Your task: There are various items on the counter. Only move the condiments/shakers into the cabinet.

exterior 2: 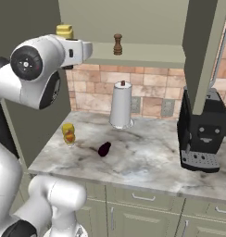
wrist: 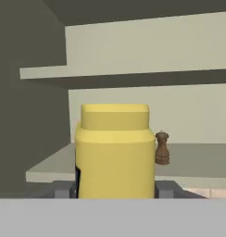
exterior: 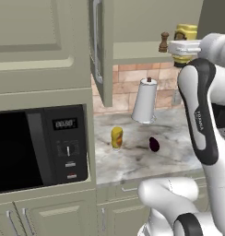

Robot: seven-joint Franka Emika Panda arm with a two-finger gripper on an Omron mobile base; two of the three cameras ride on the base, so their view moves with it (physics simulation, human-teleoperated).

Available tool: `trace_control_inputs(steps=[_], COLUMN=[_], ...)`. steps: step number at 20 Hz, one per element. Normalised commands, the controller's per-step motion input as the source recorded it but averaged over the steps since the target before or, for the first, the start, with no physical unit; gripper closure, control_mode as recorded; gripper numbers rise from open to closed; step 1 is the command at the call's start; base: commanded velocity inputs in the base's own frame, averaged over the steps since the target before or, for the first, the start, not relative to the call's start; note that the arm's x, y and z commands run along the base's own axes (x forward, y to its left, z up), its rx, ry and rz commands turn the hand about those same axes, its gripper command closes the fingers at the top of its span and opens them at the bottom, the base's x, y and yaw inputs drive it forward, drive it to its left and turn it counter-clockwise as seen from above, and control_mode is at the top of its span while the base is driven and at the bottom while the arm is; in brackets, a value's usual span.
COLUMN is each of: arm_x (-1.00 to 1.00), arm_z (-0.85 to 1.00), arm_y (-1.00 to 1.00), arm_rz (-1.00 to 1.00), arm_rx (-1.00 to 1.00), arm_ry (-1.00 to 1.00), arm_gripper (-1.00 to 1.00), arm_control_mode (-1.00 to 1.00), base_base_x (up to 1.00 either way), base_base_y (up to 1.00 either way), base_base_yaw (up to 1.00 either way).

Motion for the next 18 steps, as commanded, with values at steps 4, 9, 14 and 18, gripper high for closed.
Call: trace_control_inputs(steps=[4,9,14,18], arm_x=[0.01,0.00,0.12,0.30], arm_z=[0.08,0.00,-0.04,-0.01], arm_y=[-0.05,0.00,0.00,0.00], arm_rz=[-0.03,0.00,0.00,-0.01], arm_rx=[0.07,0.00,0.00,0.00], arm_ry=[-0.03,-0.24,-0.12,0.01], arm_gripper=[1.00,1.00,1.00,1.00], arm_control_mode=[-1.00,-1.00,-1.00,-1.00], base_base_x=[0.00,0.00,0.00,0.00], base_base_y=[0.00,0.00,0.00,0.00], base_base_yaw=[0.00,0.00,0.00,0.00])
